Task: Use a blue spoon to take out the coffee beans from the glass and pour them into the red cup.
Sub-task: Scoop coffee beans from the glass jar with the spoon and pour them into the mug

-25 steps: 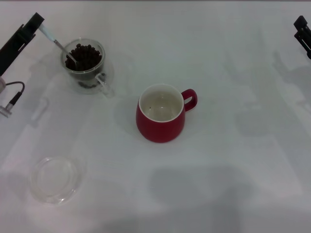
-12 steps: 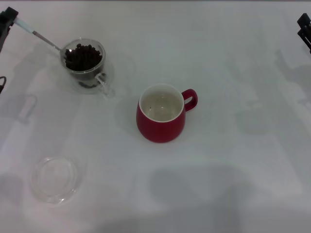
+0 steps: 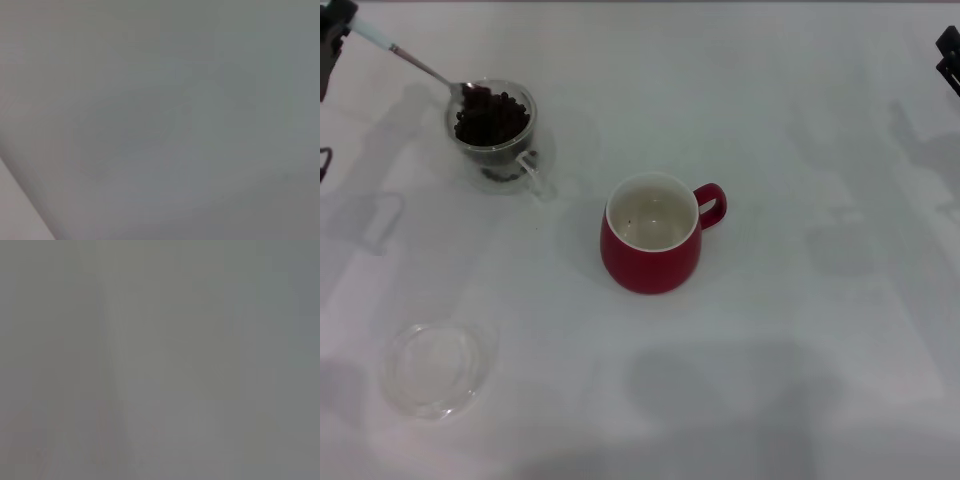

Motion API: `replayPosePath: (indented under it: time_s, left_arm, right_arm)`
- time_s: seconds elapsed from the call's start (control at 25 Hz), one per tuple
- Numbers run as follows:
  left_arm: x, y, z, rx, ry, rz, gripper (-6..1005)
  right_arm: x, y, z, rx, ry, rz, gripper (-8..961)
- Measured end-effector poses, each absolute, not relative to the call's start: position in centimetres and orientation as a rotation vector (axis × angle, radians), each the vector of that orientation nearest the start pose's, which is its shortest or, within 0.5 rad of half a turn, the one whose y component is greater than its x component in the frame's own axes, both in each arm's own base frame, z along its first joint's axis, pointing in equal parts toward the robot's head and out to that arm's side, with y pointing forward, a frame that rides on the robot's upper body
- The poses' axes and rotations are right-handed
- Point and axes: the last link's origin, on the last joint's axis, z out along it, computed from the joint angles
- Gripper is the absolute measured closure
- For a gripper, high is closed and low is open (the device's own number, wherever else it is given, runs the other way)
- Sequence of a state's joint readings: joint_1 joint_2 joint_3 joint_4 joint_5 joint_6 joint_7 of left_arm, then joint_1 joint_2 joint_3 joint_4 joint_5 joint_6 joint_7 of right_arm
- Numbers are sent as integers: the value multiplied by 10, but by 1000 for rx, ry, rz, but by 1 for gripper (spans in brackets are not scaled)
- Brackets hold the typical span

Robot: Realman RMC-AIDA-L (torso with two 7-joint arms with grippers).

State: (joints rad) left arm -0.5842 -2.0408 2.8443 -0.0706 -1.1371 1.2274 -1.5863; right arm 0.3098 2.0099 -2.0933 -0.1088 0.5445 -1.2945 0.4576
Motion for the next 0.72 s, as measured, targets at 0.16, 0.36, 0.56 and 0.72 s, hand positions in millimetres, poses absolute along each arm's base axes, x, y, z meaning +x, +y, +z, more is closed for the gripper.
replayPosePath:
  time_s: [0.16, 0.36, 0.56, 0.72]
  left_arm:
    - [-305, 360, -7, -1513, -1591, -1472, 865]
    - [-281, 358, -29, -1689, -1638, -1451, 865]
    - [-261, 353, -33, -1812, -1630, -1523, 865]
    - [-247, 356, -41, -1960, -1576, -1468, 865]
  right_arm:
    - [371, 288, 24, -1565, 671, 822, 87]
    - [372, 287, 26, -1555, 671, 818, 87]
    - [374, 285, 26, -1552, 672, 813, 88]
    - [375, 284, 26, -1551, 673, 811, 88]
